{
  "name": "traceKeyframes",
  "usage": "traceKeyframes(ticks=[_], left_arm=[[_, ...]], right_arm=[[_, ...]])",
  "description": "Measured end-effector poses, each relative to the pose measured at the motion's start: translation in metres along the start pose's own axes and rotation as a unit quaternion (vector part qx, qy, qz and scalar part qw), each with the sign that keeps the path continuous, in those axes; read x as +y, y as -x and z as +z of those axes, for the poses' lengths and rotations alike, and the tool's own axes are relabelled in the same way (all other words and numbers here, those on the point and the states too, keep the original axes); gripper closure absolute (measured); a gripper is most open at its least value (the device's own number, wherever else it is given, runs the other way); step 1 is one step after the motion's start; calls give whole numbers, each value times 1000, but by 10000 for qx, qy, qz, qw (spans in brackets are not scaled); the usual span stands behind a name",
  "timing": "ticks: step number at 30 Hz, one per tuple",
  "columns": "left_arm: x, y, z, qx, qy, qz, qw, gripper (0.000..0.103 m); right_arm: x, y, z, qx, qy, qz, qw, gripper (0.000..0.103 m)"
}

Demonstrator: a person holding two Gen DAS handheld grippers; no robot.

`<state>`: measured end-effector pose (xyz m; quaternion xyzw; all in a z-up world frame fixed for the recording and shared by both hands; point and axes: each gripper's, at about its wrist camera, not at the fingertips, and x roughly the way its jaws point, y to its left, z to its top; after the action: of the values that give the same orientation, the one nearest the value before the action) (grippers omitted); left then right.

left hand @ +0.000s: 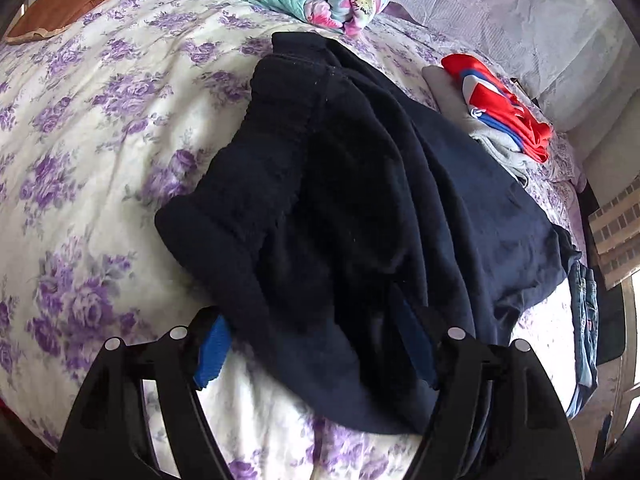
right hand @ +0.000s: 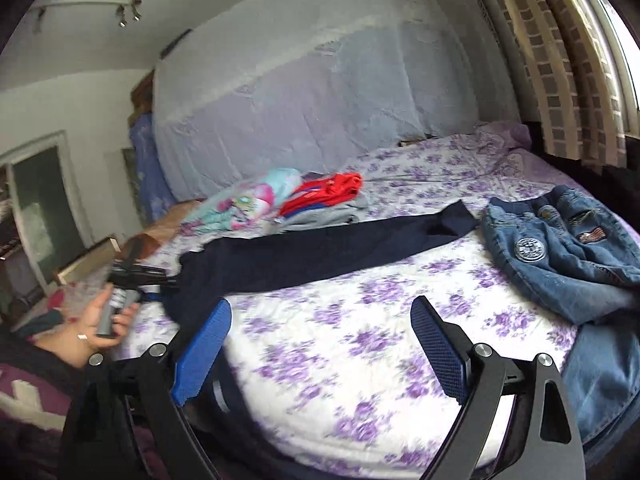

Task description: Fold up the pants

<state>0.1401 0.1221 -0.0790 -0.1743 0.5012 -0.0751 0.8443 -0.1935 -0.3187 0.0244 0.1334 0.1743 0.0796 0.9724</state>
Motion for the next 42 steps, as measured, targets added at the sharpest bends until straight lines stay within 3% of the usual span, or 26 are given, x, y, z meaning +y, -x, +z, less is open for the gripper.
traceKeyframes(ticks=[1, 2, 3, 5, 6, 9, 10, 12, 15, 17, 18, 19, 22, 26, 29, 32, 35, 36, 37, 38, 39, 42], left_arm=[[0, 1, 2, -64, 99, -38, 9999, 47], [1, 3, 3, -122, 177, -118, 9997, 61], [4, 6, 4, -151, 254, -266, 9992, 93], [9, 20, 5, -355, 416, -409, 9977, 93], [10, 27, 4, -473, 416, -399, 9972, 94], [9, 44, 0, -689, 435, -379, 9960, 94], [7, 48, -3, -746, 387, -326, 9959, 94], [3, 57, -7, -846, 276, -246, 9957, 94], [7, 63, -9, -870, 292, -278, 9954, 94], [8, 61, -9, -837, 335, -279, 9955, 94], [10, 60, -9, -821, 344, -281, 9956, 94], [12, 61, -10, -823, 379, -309, 9954, 94], [20, 64, -9, -866, 525, -420, 9940, 94], [30, 75, -10, -993, 699, -487, 9914, 94], [39, 92, -14, -1188, 822, -559, 9879, 94], [51, 109, -20, -1343, 967, -584, 9845, 94], [67, 111, -30, -1332, 1125, -501, 9834, 94], [73, 106, -34, -1274, 1187, -466, 9836, 94], [79, 99, -39, -1165, 1248, -400, 9845, 94], [83, 92, -44, -1046, 1300, -364, 9853, 94], [87, 85, -49, -932, 1338, -355, 9860, 94], [96, 73, -60, -776, 1401, -409, 9862, 92]], right_arm=[[2, 7, -8, 244, 14, 495, 9985, 3], [5, 10, -19, 515, 85, 725, 9960, 3], [7, 6, -32, 774, 168, 536, 9954, 4], [7, -17, -60, 1401, 289, 57, 9897, 4], [4, -33, -73, 1683, 237, 71, 9854, 4], [-2, -83, -99, 2385, -85, 601, 9692, 19], [5, -99, -105, 2587, 92, 616, 9640, 25], [30, -126, -118, 3004, 751, 681, 9484, 25], [55, -162, -132, 3521, 1555, 455, 9218, 28], [57, -179, -141, 3991, 1470, 529, 9035, 65], [54, -186, -145, 4161, 1444, 320, 8972, 100], [51, -186, -145, 4175, 1442, 181, 8970, 99], [44, -160, -119, 3828, 1149, 218, 9164, 99], [29, -107, -41, 2947, 843, 37, 9519, 100], [16, -83, 27, 2353, 797, -278, 9682, 99], [3, -91, 85, 2153, 1032, -779, 9680, 99], [-21, -138, 114, 2472, 1276, -1359, 9509, 98], [-37, -151, 118, 2555, 1252, -1599, 9452, 82], [-56, -168, 118, 2553, 1167, -1971, 9393, 51], [-73, -183, 116, 2447, 1028, -2377, 9344, 42], [-89, -186, 109, 2324, 754, -2561, 9352, 41], [-127, -157, 96, 2108, -163, -2203, 9522, 41]])
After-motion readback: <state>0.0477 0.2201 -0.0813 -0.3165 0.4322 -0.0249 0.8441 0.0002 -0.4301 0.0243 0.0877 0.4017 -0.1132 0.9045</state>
